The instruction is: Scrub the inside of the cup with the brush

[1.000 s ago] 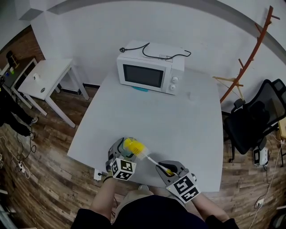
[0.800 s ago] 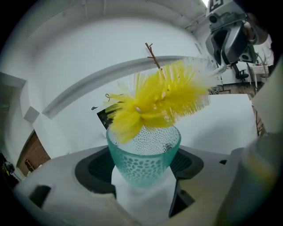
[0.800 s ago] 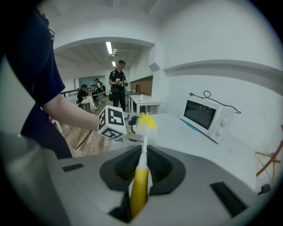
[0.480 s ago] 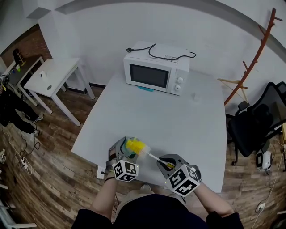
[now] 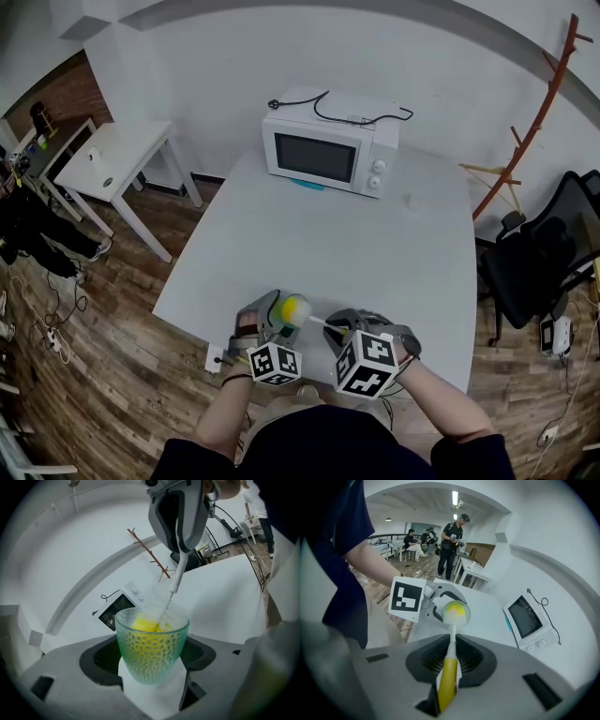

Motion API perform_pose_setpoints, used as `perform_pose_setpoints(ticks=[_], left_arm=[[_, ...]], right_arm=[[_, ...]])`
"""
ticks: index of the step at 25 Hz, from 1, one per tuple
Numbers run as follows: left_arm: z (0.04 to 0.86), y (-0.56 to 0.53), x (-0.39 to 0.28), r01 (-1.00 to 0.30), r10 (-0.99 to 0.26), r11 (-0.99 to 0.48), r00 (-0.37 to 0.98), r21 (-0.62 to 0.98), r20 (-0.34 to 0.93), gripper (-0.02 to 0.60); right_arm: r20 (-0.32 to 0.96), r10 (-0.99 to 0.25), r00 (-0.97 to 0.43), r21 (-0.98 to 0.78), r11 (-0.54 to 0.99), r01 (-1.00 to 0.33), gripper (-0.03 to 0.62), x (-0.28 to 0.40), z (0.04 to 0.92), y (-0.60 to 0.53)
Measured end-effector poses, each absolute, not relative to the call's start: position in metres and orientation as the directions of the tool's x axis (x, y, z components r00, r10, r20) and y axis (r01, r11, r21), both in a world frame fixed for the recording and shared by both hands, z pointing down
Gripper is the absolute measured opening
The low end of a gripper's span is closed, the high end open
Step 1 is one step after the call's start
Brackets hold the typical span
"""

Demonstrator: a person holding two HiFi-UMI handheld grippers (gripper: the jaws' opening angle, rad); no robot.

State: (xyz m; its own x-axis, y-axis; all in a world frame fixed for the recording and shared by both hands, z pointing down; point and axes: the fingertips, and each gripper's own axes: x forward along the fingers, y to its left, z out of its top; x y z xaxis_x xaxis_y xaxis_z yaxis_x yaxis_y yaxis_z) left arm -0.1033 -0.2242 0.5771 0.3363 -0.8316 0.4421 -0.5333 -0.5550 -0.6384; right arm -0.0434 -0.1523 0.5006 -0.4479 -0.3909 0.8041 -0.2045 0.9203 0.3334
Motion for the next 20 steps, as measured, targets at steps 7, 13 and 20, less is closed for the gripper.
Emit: perform_pose_setpoints(ticks=[7,13,20], left_arm=[[0.588,-0.218,-0.107,-0.535,-0.827,-0.561,0.336,-0.632,0.45,0.376],[0.592,-0.215,-0.103,-0.518,-0.809,-0.588,0.358,-0.621,0.467,0.376],[0.594,-0.209,-0.095,-0.505,-0.784,-0.621,0.382,-0.6,0.49,0.376]], right_arm=[[0.825,-0.37,-0.427,0.339,0.929,-0.15,0.049,-0.049,0.504,-0.148],[0.814,-0.413,-0.408,0.453,0.892,0.002,0.049,-0.044,0.509,-0.151],[0.734,-0.55,-0.399,0.679,0.589,0.438,0.049,-0.038,0.509,-0.163]])
